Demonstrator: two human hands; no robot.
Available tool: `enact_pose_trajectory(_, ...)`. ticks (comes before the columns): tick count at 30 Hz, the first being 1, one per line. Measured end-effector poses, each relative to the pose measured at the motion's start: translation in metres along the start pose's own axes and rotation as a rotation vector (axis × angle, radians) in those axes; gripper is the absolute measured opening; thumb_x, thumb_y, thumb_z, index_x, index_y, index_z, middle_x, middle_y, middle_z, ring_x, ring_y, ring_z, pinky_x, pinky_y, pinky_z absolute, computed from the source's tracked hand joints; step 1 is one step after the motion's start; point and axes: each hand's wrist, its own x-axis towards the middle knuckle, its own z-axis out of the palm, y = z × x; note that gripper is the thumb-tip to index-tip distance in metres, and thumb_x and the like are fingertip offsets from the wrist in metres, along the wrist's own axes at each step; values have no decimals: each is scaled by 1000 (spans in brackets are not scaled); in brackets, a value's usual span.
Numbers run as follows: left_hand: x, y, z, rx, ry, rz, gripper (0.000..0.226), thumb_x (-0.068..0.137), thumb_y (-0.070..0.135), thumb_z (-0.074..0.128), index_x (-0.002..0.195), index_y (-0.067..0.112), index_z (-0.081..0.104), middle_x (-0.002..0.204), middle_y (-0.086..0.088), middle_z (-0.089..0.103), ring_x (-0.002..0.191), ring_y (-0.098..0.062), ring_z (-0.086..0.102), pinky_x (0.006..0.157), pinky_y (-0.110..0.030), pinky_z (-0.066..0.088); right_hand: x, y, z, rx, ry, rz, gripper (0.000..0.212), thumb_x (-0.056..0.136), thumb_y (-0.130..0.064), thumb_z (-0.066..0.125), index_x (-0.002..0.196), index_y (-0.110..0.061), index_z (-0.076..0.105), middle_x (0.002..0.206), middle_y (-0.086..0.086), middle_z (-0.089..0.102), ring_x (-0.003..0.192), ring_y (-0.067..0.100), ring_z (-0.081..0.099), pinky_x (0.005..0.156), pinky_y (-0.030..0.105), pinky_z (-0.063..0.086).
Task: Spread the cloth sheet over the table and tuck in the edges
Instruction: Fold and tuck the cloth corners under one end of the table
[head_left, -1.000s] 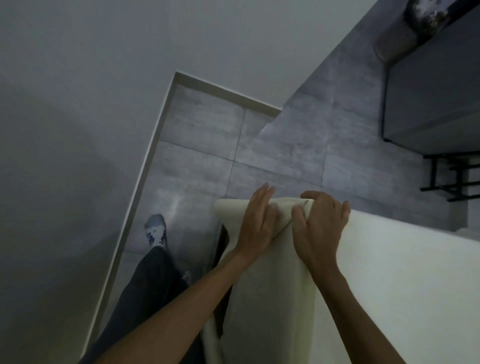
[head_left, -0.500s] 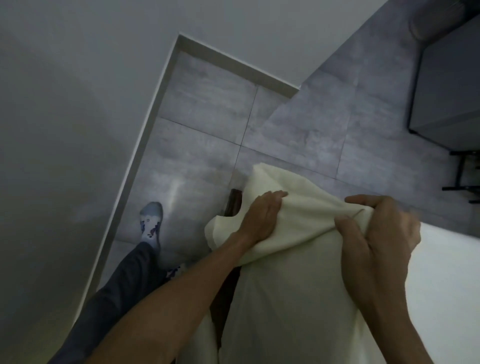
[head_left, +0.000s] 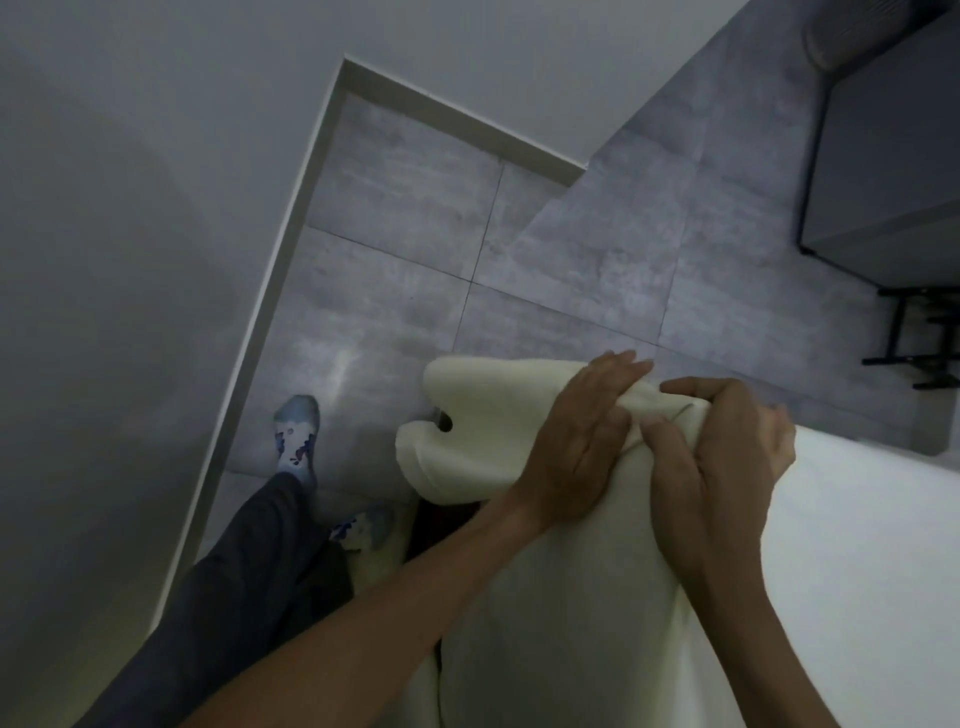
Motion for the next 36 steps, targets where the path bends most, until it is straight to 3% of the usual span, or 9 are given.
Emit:
enact_pose_trajectory(5, 2, -11, 4, 55, 21, -101, 58, 101, 40, 20, 154, 17, 26, 164, -2, 18, 152, -14, 4, 123, -48, 9, -1, -5, -1, -20, 12, -9, 15, 84, -29, 48, 96, -22, 53, 86, -20, 44, 91, -6, 27, 108, 67, 27)
enact_pose_trajectory(10, -3, -28, -1, 143, -19, -311, 70, 98, 51, 9, 156, 15, -3, 165, 0, -9, 150, -10, -15, 123, -45, -4, -2, -10, -4, -46, 11, -13, 17, 82, -17, 53, 98, -17, 57, 94, -8, 50, 92, -5, 27, 109, 64, 27)
enact_pose_trajectory(15, -11, -39, -21, 270, -64, -423, 77, 94, 53, 4, 155, 8, -5, 165, -6, -9, 151, -19, -11, 121, -51, 2, -3, -17, -7, -31, 0, 9, 15, 82, -20, 50, 96, -19, 55, 89, -18, 47, 91, -4, 28, 111, 56, 25)
enact_pose_trajectory(21, -26, 43, 5, 118, -19, -119, 59, 103, 37, 12, 154, 15, -10, 163, 4, -12, 151, -12, -14, 122, -35, -10, -2, -17, -7, -40, -12, 21, 17, 82, -22, 47, 95, -18, 57, 91, -16, 52, 96, 1, 38, 113, 53, 24)
enact_pose_trajectory(25, -30, -4, 0, 165, -12, -279, 66, 100, 45, 11, 156, 14, -6, 165, 1, -10, 151, -11, -12, 122, -38, -8, -2, -17, -5, -15, -16, 56, 15, 82, -25, 50, 96, -23, 54, 91, -25, 46, 90, -10, 32, 113, 55, 25)
enact_pose_trajectory(29, -45, -67, -12, 440, -118, -437, 75, 94, 47, -4, 155, 5, 1, 164, -13, -4, 152, -31, -3, 119, -56, 10, -2, -13, -5, -9, -22, 62, 16, 81, -27, 50, 96, -24, 54, 92, -24, 47, 99, -32, 26, 114, 53, 24)
enact_pose_trajectory(31, -54, -83, -19, 516, -121, -475, 77, 92, 46, -6, 153, -1, 5, 163, -19, 0, 150, -38, 3, 116, -62, 14, -1, -14, -4, -3, -20, 71, 16, 81, -27, 50, 96, -25, 54, 92, -25, 46, 95, -27, 29, 113, 53, 25)
enact_pose_trajectory(33, -56, -72, -20, 483, -37, -441, 76, 97, 52, -3, 153, 0, 4, 162, -16, 0, 151, -36, 3, 118, -61, 9, -2, -16, -5, -1, -14, 77, 17, 81, -28, 50, 96, -24, 54, 92, -25, 45, 89, -10, 32, 113, 53, 26)
enact_pose_trajectory(36, -43, -18, -14, 325, 89, -299, 71, 98, 55, -1, 154, 12, -5, 163, -1, -12, 151, -20, -14, 122, -41, -10, -2, -17, -5, 6, -3, 80, 17, 81, -27, 51, 97, -23, 54, 92, -25, 45, 93, -4, 29, 113, 54, 25)
